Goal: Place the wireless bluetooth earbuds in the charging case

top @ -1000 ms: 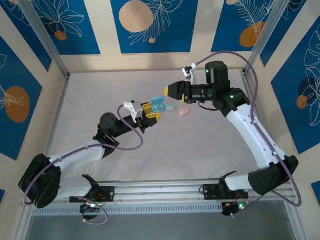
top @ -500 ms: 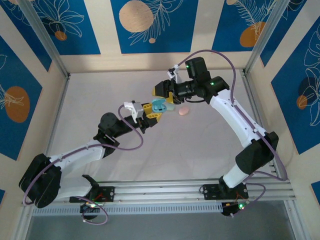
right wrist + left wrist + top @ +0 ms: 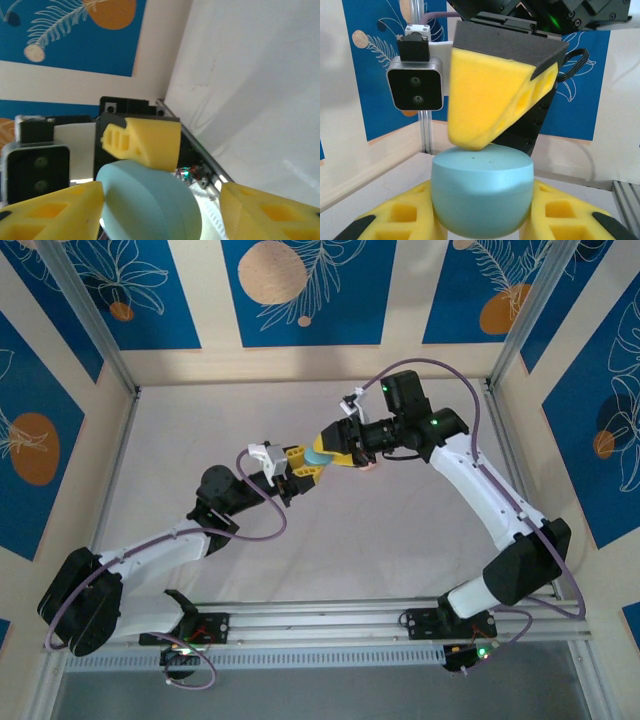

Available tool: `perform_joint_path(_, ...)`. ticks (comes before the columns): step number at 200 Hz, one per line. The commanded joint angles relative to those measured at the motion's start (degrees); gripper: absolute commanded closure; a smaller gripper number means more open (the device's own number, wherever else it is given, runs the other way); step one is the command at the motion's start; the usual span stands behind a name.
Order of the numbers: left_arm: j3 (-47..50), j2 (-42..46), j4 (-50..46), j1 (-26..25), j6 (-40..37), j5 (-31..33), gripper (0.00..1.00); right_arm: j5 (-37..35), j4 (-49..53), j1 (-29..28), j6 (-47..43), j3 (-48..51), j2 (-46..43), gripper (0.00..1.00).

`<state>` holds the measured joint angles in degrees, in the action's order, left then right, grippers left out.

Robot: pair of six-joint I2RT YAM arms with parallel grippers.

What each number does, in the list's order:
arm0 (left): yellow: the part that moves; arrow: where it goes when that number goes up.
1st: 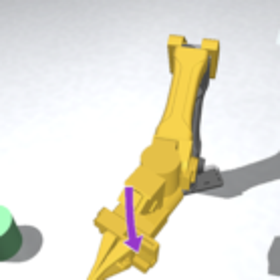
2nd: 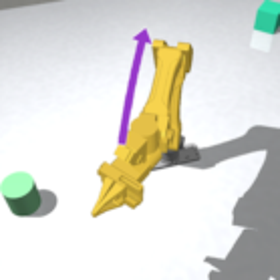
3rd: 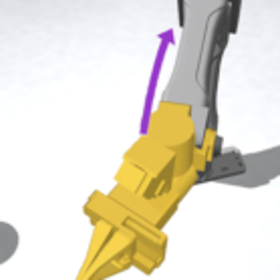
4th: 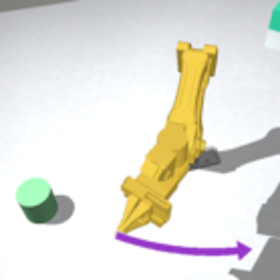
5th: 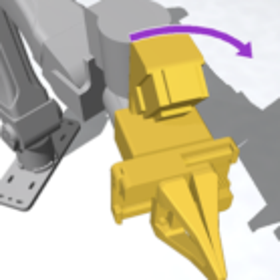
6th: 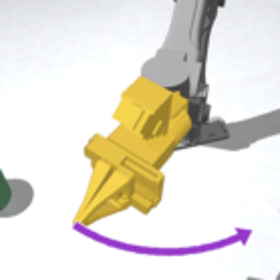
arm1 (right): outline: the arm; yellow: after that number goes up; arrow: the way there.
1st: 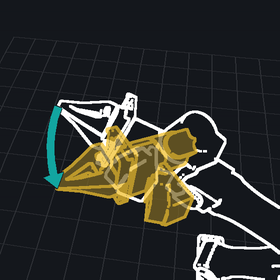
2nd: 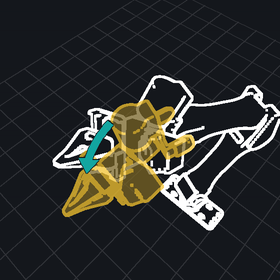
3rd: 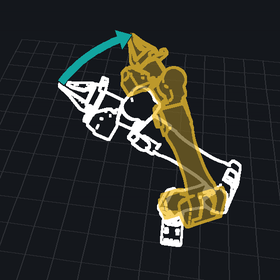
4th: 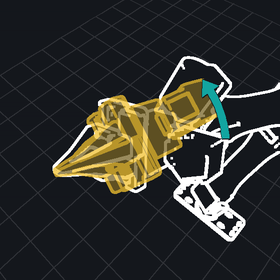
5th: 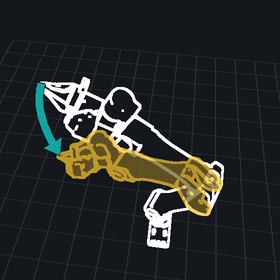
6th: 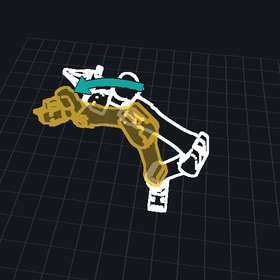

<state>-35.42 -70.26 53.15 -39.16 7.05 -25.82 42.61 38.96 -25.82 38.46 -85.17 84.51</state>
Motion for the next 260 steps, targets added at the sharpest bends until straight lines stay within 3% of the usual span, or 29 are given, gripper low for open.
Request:
perform_joint_path(1, -1.62, 0.13, 2.75, -0.51, -0.46, 0.18, 0.72, 8.39, -6.07, 0.67, 5.08, 3.06, -1.53, 0.44)
perform_joint_path(54, -2.02, -0.84, 3.37, -0.52, 0.16, -0.8, 0.72, 13.17, -11.44, 0.67, 9.68, 5.18, -0.68, 0.49)
perform_joint_path(104, -2.03, -0.84, 1.39, -0.55, -0.55, 0.64, 0.67, 13.95, -13.05, 1.07, 9.97, 6.11, -1.04, 0.73)
perform_joint_path(126, -1.95, -0.67, -0.63, -0.56, -1.41, 1.69, 0.62, 12.82, -14.77, 2.12, 10.59, 7.63, -2.06, 0.78)
perform_joint_path(172, -1.72, 0.16, -4.51, -0.57, -2.58, 3.23, 0.34, 9.64, -21.79, 4.64, 15.05, 12.71, -4.59, 0.8)
perform_joint_path(189, -1.35, 1.21, -6.89, -0.59, -3.16, 3.22, 0.34, 7.03, -22.57, 5.59, 15.4, 14.88, -5.08, 0.8)
perform_joint_path(208, -0.23, 3.13, -8.96, -0.61, -4.02, 5.42, 0.23, 5.02, -22.57, 7.17, 14.1, 17.17, -4.44, 0.8)
perform_joint_path(227, 1.67, 6.11, -10.27, -0.61, -4.45, 9.09, 0.21, -0.52, -22.21, 8.61, 12.88, 20.83, -3.11, 0.8)
perform_joint_path(260, 1.65, 10.49, -17.52, -0.52, -4.77, 14.9, 0.19, -6.82, -23.5, 8.56, 11.83, 25.21, 4.69, 0.79)
